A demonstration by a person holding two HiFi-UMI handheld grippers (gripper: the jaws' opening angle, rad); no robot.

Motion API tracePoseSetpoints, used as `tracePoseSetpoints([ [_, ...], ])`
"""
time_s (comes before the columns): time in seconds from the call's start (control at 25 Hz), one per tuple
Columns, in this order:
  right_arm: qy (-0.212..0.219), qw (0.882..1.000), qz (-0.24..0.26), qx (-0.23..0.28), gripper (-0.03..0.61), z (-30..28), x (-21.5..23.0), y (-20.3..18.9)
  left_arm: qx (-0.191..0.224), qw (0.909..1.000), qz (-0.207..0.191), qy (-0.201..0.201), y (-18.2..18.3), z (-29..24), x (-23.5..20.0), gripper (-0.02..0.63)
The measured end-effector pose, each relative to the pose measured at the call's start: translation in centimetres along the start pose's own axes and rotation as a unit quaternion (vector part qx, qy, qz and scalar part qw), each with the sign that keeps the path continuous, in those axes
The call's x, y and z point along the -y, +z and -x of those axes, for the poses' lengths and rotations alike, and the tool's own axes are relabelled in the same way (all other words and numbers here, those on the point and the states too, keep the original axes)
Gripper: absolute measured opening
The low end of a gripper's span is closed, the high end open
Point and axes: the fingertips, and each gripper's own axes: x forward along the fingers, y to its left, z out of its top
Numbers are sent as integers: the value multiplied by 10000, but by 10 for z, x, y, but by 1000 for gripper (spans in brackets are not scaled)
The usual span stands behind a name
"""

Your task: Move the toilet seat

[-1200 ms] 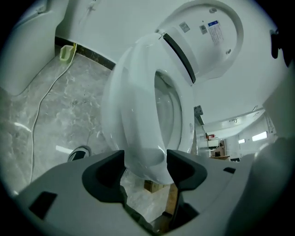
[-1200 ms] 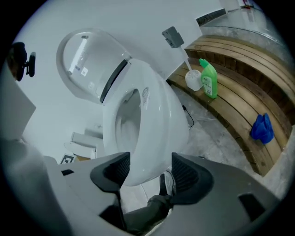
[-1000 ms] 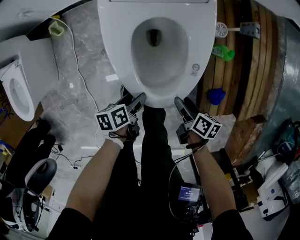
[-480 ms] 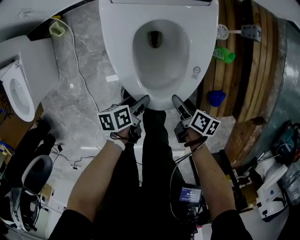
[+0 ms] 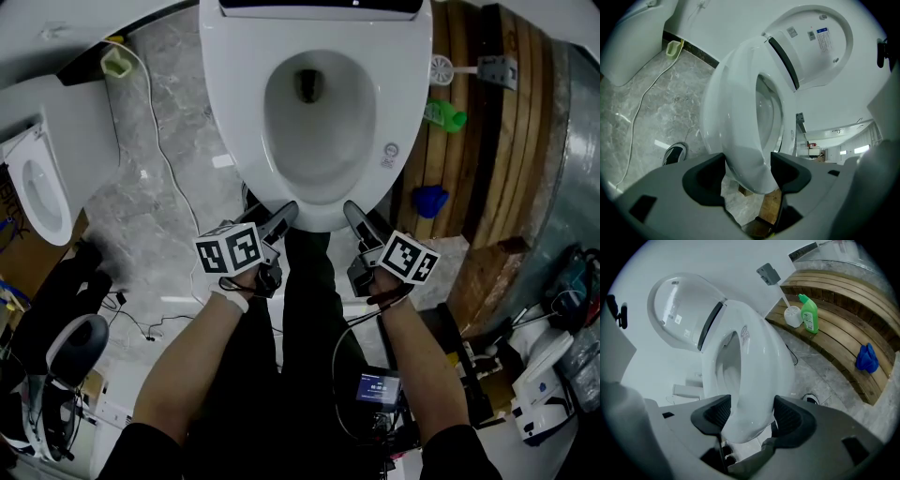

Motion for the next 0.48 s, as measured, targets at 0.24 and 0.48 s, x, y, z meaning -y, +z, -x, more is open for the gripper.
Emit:
tracePoseSetpoints([
  [0.24,56,9999,-107,-6,295,15,-11,0,99,9997,196,-73,0,13,13,293],
  [0.48,69,9998,-103,-157,295,35,-25,-1,83,9995,299,-112,-4,30,30,295],
])
